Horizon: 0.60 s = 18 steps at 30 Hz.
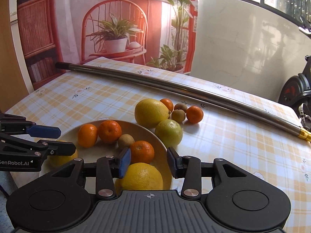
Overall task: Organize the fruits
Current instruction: 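Carry the grapefruit over the plate with the left gripper while the right releases the mandarin there, then lower the grapefruit into the plate and open the left gripper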
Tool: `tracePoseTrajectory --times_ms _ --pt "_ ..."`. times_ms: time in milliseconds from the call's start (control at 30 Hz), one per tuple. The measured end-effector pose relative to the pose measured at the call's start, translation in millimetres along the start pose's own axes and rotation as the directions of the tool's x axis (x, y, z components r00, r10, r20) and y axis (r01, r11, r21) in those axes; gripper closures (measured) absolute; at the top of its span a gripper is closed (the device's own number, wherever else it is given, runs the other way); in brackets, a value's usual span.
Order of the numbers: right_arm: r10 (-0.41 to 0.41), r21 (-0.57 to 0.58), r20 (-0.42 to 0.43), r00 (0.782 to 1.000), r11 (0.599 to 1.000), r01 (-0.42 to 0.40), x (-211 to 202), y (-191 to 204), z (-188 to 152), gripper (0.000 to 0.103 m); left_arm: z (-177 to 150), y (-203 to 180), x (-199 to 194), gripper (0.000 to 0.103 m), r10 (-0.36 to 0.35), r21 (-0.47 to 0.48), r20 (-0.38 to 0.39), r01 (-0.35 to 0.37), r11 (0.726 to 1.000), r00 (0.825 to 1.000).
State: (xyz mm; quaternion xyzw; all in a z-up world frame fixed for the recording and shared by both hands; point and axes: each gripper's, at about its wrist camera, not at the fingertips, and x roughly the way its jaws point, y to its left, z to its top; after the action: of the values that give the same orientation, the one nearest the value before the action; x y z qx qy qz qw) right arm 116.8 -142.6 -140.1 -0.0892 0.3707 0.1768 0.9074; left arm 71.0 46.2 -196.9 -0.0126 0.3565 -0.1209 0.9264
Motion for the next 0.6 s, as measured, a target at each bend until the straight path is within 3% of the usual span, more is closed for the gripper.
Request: tracePoseTrajectory --times_ms 200,600 --pt "0.027 0.024 -0.015 1.0 0.999 -0.026 -20.9 -0.9 -9.7 0.063 -0.4 -2.2 -2.7 0.054 0.0 0.003 0.01 0.0 1.0 1.0" --pt "0.026 -0.007 -0.094 0.995 1.0 -0.027 -16.7 11.7 -20.0 0.059 -1.7 -1.1 -1.7 0.054 0.001 -0.004 -0.003 -0.001 1.0 1.0"
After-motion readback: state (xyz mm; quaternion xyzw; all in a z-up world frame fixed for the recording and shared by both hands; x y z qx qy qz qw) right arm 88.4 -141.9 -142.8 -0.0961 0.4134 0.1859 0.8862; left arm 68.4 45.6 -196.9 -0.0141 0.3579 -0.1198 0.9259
